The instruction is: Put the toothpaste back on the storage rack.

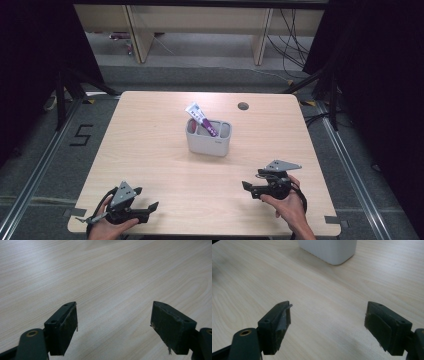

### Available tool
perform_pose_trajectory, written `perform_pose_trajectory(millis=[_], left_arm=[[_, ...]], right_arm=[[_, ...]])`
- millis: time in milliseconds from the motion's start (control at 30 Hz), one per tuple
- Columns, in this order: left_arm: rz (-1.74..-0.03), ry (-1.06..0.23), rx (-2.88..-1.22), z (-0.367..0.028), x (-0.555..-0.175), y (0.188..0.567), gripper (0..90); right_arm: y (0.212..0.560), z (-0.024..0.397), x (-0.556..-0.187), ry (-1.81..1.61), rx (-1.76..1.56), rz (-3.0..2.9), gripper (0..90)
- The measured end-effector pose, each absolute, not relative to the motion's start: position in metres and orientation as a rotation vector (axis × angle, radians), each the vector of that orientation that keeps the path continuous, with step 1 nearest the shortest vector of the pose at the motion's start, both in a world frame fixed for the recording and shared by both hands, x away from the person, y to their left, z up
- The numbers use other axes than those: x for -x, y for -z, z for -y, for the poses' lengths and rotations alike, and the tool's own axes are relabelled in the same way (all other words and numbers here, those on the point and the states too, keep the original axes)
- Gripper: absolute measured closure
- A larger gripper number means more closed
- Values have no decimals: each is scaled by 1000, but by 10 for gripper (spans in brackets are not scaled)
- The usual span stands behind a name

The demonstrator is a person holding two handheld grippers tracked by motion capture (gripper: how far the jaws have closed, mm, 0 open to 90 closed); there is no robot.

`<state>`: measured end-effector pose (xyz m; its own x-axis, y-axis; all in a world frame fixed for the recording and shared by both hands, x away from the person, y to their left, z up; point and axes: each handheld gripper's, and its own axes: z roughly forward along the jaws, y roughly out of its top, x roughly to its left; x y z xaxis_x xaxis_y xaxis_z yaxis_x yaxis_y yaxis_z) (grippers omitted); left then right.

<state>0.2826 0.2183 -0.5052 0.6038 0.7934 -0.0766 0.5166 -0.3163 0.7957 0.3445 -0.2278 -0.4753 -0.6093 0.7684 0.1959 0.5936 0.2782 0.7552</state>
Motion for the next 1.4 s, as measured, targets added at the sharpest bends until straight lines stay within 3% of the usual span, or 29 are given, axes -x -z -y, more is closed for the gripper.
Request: perform_pose_trajectory(millis=[1400], left_arm=[[-1001, -424, -2037, -219, -282, 504, 207]], right_arm=[[492, 244, -301, -1208, -1232, -2389, 195]])
